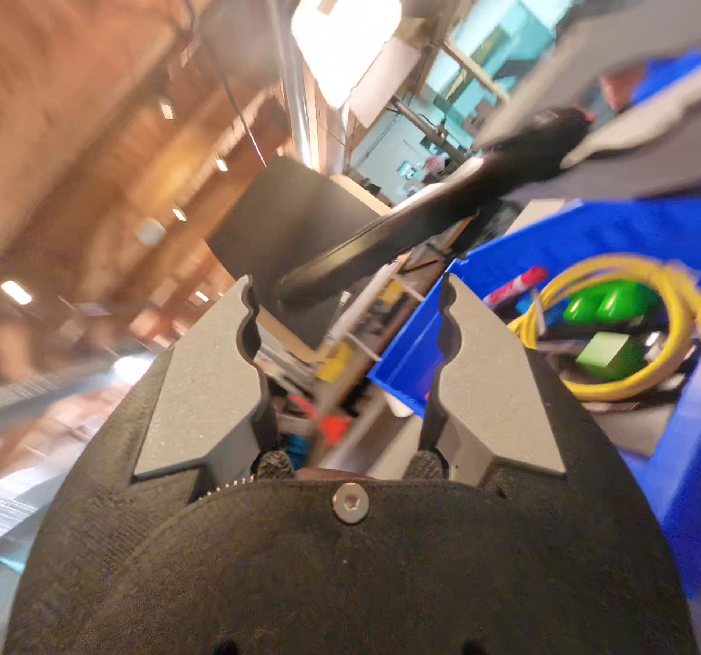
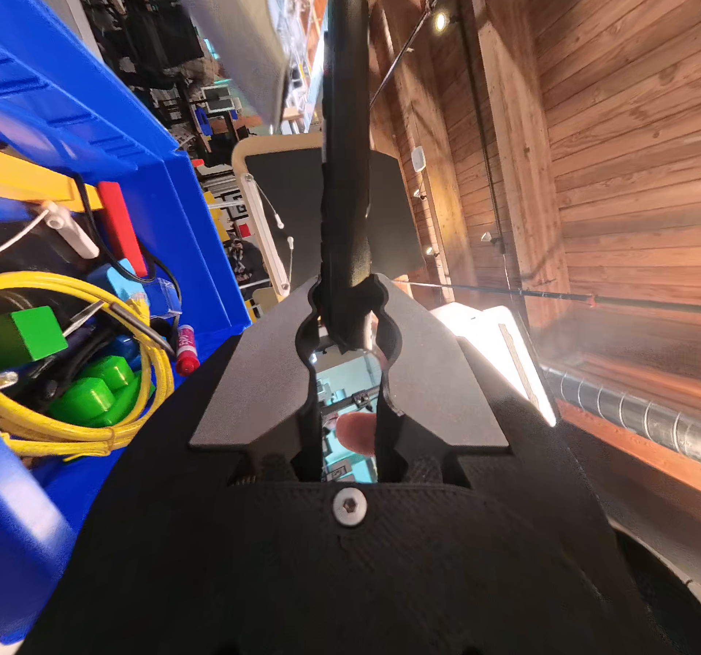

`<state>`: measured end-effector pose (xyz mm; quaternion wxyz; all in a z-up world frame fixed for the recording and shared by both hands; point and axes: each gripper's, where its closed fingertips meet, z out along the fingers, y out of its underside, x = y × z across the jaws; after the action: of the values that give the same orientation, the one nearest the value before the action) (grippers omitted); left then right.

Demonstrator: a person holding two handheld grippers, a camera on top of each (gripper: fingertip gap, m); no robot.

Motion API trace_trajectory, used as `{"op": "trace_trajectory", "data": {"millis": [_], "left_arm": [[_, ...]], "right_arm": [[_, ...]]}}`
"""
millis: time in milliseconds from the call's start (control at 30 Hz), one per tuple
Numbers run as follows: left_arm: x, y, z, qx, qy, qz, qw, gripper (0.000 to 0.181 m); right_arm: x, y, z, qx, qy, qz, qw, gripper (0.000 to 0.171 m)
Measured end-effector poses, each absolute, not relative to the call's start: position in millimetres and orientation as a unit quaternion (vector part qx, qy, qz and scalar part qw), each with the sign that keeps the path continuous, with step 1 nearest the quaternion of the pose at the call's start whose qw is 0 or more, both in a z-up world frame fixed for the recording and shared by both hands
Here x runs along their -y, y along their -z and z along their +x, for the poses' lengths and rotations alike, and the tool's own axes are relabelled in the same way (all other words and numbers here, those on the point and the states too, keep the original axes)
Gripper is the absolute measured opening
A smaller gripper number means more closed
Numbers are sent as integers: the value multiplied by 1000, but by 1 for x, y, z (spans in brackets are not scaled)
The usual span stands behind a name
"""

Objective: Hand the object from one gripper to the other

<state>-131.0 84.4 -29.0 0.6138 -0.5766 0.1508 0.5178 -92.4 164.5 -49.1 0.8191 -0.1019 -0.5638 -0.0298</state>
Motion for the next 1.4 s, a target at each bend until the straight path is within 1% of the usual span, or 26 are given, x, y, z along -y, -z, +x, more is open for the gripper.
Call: {"op": "trace_trajectory", "data": {"millis": [67, 100, 133, 167, 200, 233, 267, 300, 400, 533, 633, 733, 800, 867, 1033, 1100, 1167, 1267, 1400], "left_arm": [[-99, 49, -116, -243, -593, -551, 534, 91], [-106, 62, -113, -270, -608, -552, 503, 88], [-113, 73, -111, -285, -609, -561, 483, 84], [-117, 78, -108, -289, -606, -562, 483, 81], [-118, 77, -106, -282, -599, -563, 495, 73], [-116, 74, -106, -266, -597, -565, 503, 60], [-112, 69, -108, -251, -598, -566, 509, 43], [-110, 68, -110, -248, -593, -573, 508, 38], [-106, 68, -113, -248, -578, -584, 514, 34], [-101, 67, -120, -234, -540, -614, 526, 29], [-86, 58, -145, -161, -520, -641, 540, 23], [-67, 61, -185, -43, -474, -693, 542, 24], [-53, 70, -211, 27, -452, -721, 524, 24], [-44, 87, -227, 93, -400, -753, 514, 23], [-50, 122, -220, 219, -128, -793, 554, 23], [-54, 137, -209, 234, -31, -808, 540, 23], [-60, 151, -199, 231, 31, -820, 523, 23], [-62, 167, -199, 241, 54, -831, 499, 23], [-58, 186, -204, 237, 23, -857, 457, 23]], "right_arm": [[-154, 54, -94, 571, 32, -74, 817, 25], [-148, 56, -95, 574, 31, -61, 816, 25], [-141, 59, -95, 578, 26, -48, 814, 25], [-135, 61, -95, 582, 20, -36, 812, 25], [-132, 64, -95, 586, 18, -30, 810, 25], [-130, 65, -96, 587, 17, -27, 809, 26], [-128, 65, -95, 585, 14, -24, 811, 26], [-126, 65, -95, 582, 7, -25, 813, 27], [-123, 61, -94, 578, -18, -38, 815, 31], [-120, 51, -89, 566, -73, -63, 819, 42], [-127, 46, -89, 568, -103, -103, 810, 41], [-146, 50, -93, 582, -125, -164, 786, 40], [-160, 53, -96, 584, -135, -202, 775, 41], [-172, 55, -97, 582, -131, -225, 771, 40], [-184, 54, -96, 574, -106, -237, 777, 38], [-183, 53, -96, 573, -103, -234, 779, 38], [-181, 53, -96, 573, -100, -231, 780, 38], [-182, 53, -95, 572, -98, -234, 780, 38], [-190, 50, -93, 568, -101, -247, 779, 38]]}}
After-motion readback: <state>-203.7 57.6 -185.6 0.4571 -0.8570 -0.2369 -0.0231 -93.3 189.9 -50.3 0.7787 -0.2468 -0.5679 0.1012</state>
